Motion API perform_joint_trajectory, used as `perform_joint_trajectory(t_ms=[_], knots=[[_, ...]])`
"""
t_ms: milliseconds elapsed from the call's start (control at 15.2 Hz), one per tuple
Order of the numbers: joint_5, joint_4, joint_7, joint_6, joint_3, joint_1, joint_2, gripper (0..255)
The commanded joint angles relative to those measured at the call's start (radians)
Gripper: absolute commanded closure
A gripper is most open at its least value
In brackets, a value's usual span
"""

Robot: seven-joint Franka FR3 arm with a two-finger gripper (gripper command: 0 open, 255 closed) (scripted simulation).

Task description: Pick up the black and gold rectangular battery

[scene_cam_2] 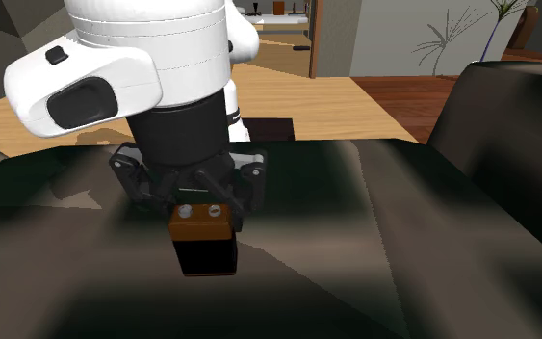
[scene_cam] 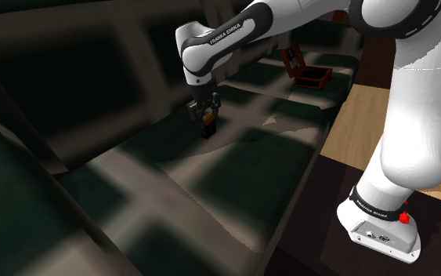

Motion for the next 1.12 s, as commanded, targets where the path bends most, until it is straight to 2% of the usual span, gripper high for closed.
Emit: perform_joint_trajectory(t_ms=[0,396,1056], knots=[[0.0,0.0,0.0,0.001,0.0,0.0,0.001,255],[0.0,-0.001,0.0,0.001,0.0,0.0,0.001,255],[0.006,0.087,-0.003,-0.122,0.002,-0.001,-0.035,255]])
